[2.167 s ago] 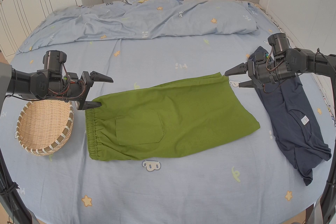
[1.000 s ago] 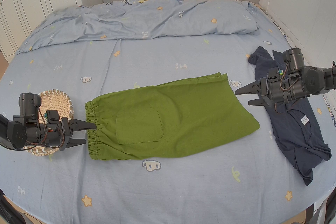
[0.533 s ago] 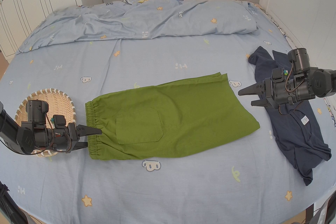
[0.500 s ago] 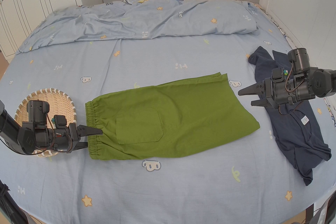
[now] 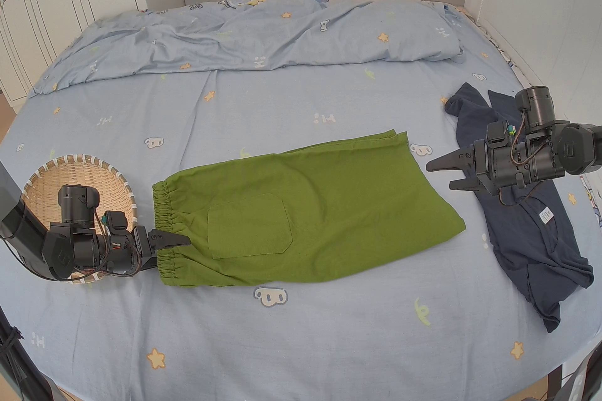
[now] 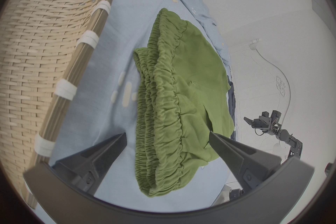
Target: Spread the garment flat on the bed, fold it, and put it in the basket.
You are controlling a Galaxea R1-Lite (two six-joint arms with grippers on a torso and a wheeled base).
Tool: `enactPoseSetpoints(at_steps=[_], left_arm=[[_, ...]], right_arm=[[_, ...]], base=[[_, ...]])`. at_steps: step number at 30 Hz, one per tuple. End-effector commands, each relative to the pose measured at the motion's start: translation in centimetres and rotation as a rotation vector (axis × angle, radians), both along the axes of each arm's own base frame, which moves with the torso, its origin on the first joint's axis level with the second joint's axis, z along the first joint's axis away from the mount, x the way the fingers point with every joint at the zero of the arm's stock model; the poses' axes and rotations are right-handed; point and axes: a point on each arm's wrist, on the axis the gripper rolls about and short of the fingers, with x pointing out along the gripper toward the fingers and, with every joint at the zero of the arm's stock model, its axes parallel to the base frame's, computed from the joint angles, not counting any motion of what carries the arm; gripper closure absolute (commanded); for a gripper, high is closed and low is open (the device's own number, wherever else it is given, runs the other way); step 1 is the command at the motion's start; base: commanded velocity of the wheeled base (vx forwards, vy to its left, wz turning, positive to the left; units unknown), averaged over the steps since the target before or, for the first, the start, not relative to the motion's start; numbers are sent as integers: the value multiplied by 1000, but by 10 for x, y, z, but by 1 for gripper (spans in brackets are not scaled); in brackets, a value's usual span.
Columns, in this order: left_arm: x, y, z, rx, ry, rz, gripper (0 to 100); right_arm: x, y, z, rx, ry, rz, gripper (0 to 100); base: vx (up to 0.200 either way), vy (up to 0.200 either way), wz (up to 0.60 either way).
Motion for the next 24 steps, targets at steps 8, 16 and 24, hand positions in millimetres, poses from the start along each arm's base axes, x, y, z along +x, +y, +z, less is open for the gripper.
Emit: enactPoseSetpoints(at_steps=[8,16,24], left_arm=[[4,-14,-8,-6,7,-37,0],[9,-17,-12,-20,-2,-37,0],[14,-13,-7,-68,9,3,100]], right_arm=[[0,3,-2,1,6,10,0],[1,2,-3,0,7,9,0],[6,-1,-7,-1,14,-2,0]], base=[[0,0,0],[0,0,0],[0,0,0]])
